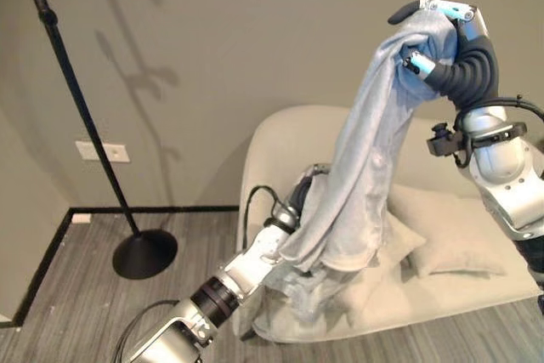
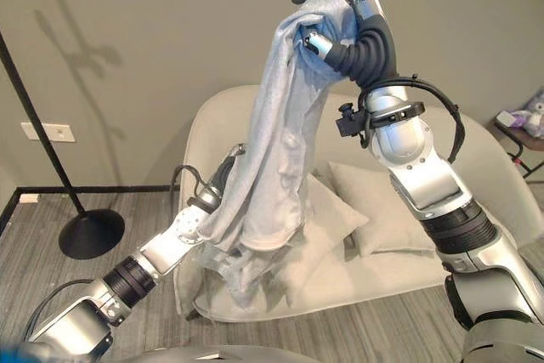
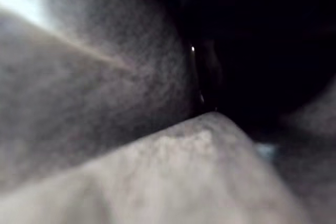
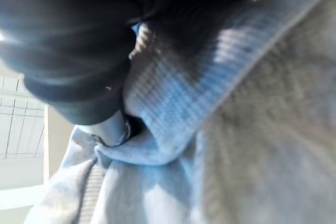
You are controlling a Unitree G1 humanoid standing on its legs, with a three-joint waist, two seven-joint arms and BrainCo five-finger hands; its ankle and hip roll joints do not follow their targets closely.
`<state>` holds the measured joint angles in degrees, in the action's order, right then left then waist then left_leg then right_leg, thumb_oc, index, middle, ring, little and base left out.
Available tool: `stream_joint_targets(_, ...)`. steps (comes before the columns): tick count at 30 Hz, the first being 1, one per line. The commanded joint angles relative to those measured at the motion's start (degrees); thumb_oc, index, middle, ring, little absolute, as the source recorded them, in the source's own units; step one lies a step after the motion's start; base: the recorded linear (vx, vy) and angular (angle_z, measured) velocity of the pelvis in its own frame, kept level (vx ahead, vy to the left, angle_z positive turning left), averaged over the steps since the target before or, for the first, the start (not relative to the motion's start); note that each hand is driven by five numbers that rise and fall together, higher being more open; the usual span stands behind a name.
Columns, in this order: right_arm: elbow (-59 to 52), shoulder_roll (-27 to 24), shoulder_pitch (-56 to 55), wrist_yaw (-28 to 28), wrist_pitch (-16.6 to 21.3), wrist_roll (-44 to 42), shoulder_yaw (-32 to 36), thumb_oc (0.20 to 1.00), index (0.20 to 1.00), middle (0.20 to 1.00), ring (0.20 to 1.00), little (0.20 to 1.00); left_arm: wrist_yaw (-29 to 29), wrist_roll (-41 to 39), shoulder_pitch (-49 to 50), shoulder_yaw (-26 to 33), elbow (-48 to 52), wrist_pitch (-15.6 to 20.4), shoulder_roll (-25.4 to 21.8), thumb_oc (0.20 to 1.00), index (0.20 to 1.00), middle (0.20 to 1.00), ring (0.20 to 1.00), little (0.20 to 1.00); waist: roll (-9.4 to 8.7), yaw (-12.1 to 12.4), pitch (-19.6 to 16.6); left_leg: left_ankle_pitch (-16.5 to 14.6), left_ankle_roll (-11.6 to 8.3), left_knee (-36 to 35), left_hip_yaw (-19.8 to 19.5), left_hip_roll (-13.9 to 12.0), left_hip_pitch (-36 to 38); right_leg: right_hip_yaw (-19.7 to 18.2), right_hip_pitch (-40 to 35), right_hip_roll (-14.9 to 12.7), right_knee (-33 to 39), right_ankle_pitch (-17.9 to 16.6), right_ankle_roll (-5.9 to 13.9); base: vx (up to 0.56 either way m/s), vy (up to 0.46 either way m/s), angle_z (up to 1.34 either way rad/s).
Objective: Hang the clothes on the sofa on the clothes rack.
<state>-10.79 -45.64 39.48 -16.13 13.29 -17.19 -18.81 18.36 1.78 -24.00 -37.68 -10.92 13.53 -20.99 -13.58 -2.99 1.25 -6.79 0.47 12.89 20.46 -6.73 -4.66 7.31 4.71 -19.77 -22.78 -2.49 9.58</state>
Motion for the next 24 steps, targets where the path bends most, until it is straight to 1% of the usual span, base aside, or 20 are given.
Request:
stream_joint_targets(1, 1.58, -0.21, 6.72, -3.63, 0.96, 2.73, 2.84, 0.2, 0.2, 0.2, 0.2, 0.2, 2.93, 3.57, 1.4, 4.65, 9.13, 2.35, -1.59, 0.2, 0.2, 0.2, 0.2, 0.2, 0.94, 3.49, -0.5, 1.72, 0.86, -8.7, -2.24, -0.89, 6.37, 10.99, -4.17, -2.4, -9.9, -8.05, 1.73, 0.25, 0.353, -0.27)
stream_joint_targets(2, 1.51, -0.06, 6.74, -3.64, 0.9, 2.77, 2.75, 0.2, 0.2, 0.2, 0.2, 0.2, 2.88, 3.58, 1.66, 4.84, 9.41, 2.28, -1.76, 0.2, 0.2, 0.2, 0.2, 0.2, 0.7, 3.47, -0.38, 2.8, 1.27, -9.11, -1.13, -0.68, 6.39, 11.98, -4.08, -2.99, -9.87, -8.34, 0.77, 0.33, 0.312, -0.28)
stream_joint_targets(3, 1.09, 0.7, 6.7, -3.61, 0.82, 2.63, 3.02, 0.2, 0.2, 0.2, 0.2, 0.2, 3.4, 3.48, 3.94, 6.9, 9.49, 1.98, -2.68, 0.2, 0.2, 0.2, 0.2, 0.2, 1.05, 3.56, -0.2, 2.21, 0.72, -12.3, -1.61, -0.08, 8.94, 13.16, -2.26, -1.8, -9.72, -5.26, 1.45, 0.15, 0.099, -0.2)
stream_joint_targets(4, 1.0, 0.82, 7.0, -3.59, 0.68, 2.46, 3.3, 0.2, 0.2, 0.2, 0.2, 0.2, 3.54, 3.29, 5.18, 8.05, 9.78, 1.87, -3.17, 0.2, 0.2, 0.2, 0.2, 0.2, 1.11, 3.68, 0.17, 2.41, 0.47, -13.68, -1.57, 0.22, 9.92, 14.31, -0.31, -0.4, -7.68, -3.54, 1.4, 0.32, 0.034, -0.33)
stream_joint_targets(5, 1.58, 0.78, 7.7, -3.77, 0.36, 2.06, 3.59, 0.2, 0.2, 0.2, 0.2, 0.2, 3.62, 2.66, 7.56, 10.97, 10.51, 1.61, -4.26, 0.2, 0.2, 0.2, 0.2, 0.2, 1.11, 4.0, 0.62, 2.69, -0.75, -15.47, -2.26, 0.18, 11.92, 16.89, 2.45, 2.82, 0.27, -1.78, 1.43, 0.18, -0.052, -0.28)
stream_joint_targets(6, 1.65, 0.85, 7.79, -3.77, 0.36, 2.02, 3.51, 0.2, 0.2, 0.2, 0.2, 0.2, 3.53, 2.61, 7.72, 11.11, 10.7, 1.56, -4.38, 0.2, 0.2, 0.2, 0.2, 0.2, 1.3, 3.86, 0.55, 2.76, -0.9, -15.57, -2.32, -0.14, 11.98, 17.2, 1.99, 3.3, 1.06, -1.98, 1.29, 0.18, -0.131, -0.24)
stream_joint_targets(7, 2.28, 0.69, 7.86, -4.07, 0.21, 1.95, 3.51, 0.2, 0.2, 0.2, 0.2, 0.2, 3.26, 2.53, 8.65, 11.83, 11.24, 1.52, -4.58, 0.2, 0.2, 0.2, 0.2, 0.2, 1.03, 4.14, 0.75, 2.27, -1.49, -14.9, -2.53, -0.22, 12.22, 18.99, 1.53, 4.29, 7.11, -2.04, 1.39, 0.15, -0.164, 0.27)
stream_joint_targets(8, 3.92, -0.05, 7.34, -6.04, -0.06, 3.76, 4.84, 0.2, 0.2, 0.2, 0.2, 0.2, 3.1, 3.23, 9.52, 12.43, 11.61, 1.53, -2.21, 0.2, 0.2, 0.2, 0.2, 0.2, -0.56, 4.29, 0.0, 0.17, -2.39, -12.57, -2.28, -0.2, 11.81, 19.17, -3.38, 7.78, 17.34, 1.86, -0.93, 0.15, -0.164, 0.46)
stream_joint_targets(9, 3.71, 0.0, 7.03, -5.92, -0.19, 3.7, 4.9, 0.2, 0.2, 0.2, 0.2, 0.2, 3.21, 3.37, 9.82, 12.4, 11.65, 1.6, -2.18, 0.2, 0.2, 0.2, 0.2, 0.2, -0.55, 4.33, 0.0, 0.0, -2.5, -12.25, -2.27, -0.34, 11.92, 19.22, -3.91, 8.03, 18.01, 1.68, -1.07, 0.14, -0.131, 0.67)
stream_joint_targets(10, 3.24, 0.79, 5.6, -4.84, 0.18, 3.09, 4.3, 0.2, 0.2, 0.2, 0.2, 0.2, 3.49, 4.89, 10.06, 12.06, 10.92, 1.69, -1.63, 0.2, 0.2, 0.2, 0.2, 0.2, -0.89, 4.75, -0.15, -0.27, -3.15, -11.43, -1.6, -0.73, 11.89, 18.06, -4.91, 9.37, 19.0, 2.06, -2.0, 0.1, -0.072, 0.64)
stream_joint_targets(11, 2.35, 0.56, 5.14, -4.53, 1.48, 1.96, 4.45, 0.2, 0.2, 0.2, 0.2, 0.2, 3.68, 5.51, 9.82, 11.76, 10.37, 1.86, -1.04, 0.2, 0.2, 0.2, 0.2, 0.2, -1.06, 4.91, -0.57, -0.25, -3.65, -10.42, -1.28, -1.16, 11.68, 17.95, -5.43, 10.43, 19.82, 2.09, -2.36, 0.18, -0.098, 0.61)
stream_joint_targets(12, 1.3, 0.37, 5.0, -4.62, 1.85, 1.33, 4.38, 0.2, 0.2, 0.2, 0.2, 0.2, 3.41, 5.08, 9.65, 11.48, 9.81, 1.96, -0.34, 0.2, 0.2, 0.2, 0.2, 0.2, -1.01, 5.01, -1.49, -0.19, -4.29, -8.77, -0.98, -1.6, 11.14, 18.72, -6.63, 10.98, 21.19, 1.85, -2.58, 0.18, -0.075, 0.34)
stream_joint_targets(15, -0.22, 0.1, 3.58, -3.7, 1.83, 2.02, 4.96, 0.2, 0.2, 0.2, 0.2, 0.2, 1.38, 4.52, 9.22, 10.66, 9.82, 1.87, -0.24, 0.2, 0.2, 0.2, 0.2, 0.2, -0.12, 4.26, -2.88, -0.26, -4.55, -8.89, -0.58, -2.12, 11.19, 18.29, -7.82, 12.2, 22.91, 2.1, -2.84, 0.11, -0.022, -0.08)
stream_joint_targets(20, -0.95, 1.02, 2.14, -3.15, 1.77, 2.49, 5.01, 0.2, 0.2, 0.2, 0.2, 0.2, 1.61, 5.06, 7.68, 9.72, 9.01, 1.42, 0.19, 0.2, 0.2, 0.2, 0.2, 0.2, 0.25, 3.13, -3.61, -0.21, -4.69, -10.09, 0.42, -2.6, 12.74, 17.21, -8.39, 12.66, 23.0, 2.49, -3.0, 0.04, -0.014, -0.19)
stream_joint_targets(23, -0.03, 1.31, 1.38, -3.02, 1.63, 1.86, 4.8, 0.2, 0.2, 0.2, 0.2, 0.2, 3.03, 5.48, 7.76, 10.85, 8.64, 1.19, 0.23, 0.2, 0.2, 0.2, 0.2, 0.2, 0.32, 2.89, -3.88, 0.05, -4.84, -11.33, 0.86, -2.54, 13.63, 16.58, -8.76, 12.74, 23.63, 2.21, -2.84, 0.01, -0.014, -0.22)
stream_joint_targets(24, 0.47, 2.01, -0.27, -0.26, 2.09, -5.0, 3.16, 0.2, 0.2, 0.2, 0.2, 0.2, 3.48, 6.0, 8.08, 11.78, 8.49, 0.98, -0.26, 0.2, 0.2, 0.2, 0.2, 0.2, 0.27, 2.87, -3.78, 0.34, -5.01, -11.76, 1.29, -2.57, 13.9, 16.22, -8.76, 12.84, 23.77, 2.09, -2.8, 0.0, -0.014, -0.2)
